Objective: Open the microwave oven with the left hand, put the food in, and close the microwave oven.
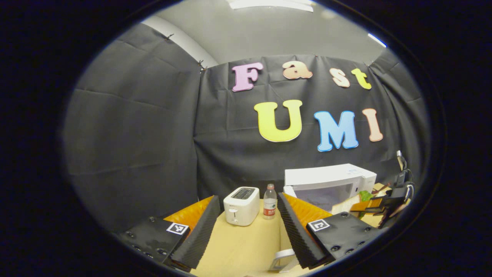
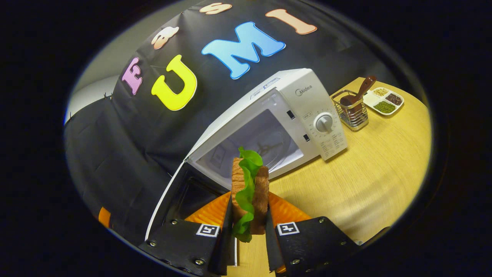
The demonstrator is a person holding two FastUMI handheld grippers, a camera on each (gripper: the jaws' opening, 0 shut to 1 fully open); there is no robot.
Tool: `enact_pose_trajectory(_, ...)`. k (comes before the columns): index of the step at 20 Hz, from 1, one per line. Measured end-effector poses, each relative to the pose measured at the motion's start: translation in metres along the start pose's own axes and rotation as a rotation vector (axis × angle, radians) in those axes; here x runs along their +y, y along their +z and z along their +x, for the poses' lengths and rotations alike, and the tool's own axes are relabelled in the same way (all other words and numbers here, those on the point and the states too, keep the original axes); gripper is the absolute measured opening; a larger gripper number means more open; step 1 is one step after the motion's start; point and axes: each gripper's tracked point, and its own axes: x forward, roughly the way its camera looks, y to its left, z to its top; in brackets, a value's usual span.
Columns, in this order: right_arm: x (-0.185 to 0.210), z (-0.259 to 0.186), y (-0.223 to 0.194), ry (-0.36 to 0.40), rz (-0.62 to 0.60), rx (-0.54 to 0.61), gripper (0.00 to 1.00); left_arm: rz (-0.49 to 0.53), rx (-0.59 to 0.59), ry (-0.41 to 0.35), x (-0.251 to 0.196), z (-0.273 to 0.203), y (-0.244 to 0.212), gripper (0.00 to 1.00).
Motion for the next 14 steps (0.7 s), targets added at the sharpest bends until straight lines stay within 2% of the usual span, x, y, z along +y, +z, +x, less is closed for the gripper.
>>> enact_pose_trajectory(5,0.012,0.049,0.001,-0.013,0.02,-0.053,0.4,0.02,0.012,0.029,0.035,0.016,-0.005,0.93)
enact_pose_trajectory(7,0.015,0.069,0.007,-0.011,0.022,-0.099,0.4,0.027,0.023,0.046,0.048,0.021,-0.012,0.93)
enact_pose_trajectory(9,0.015,0.087,0.013,-0.014,0.031,-0.142,0.4,0.031,0.037,0.068,0.063,0.024,-0.018,1.0)
enact_pose_trajectory(14,0.006,0.134,0.027,-0.06,0.052,-0.213,0.4,0.035,0.063,0.147,0.101,0.025,-0.029,1.0)
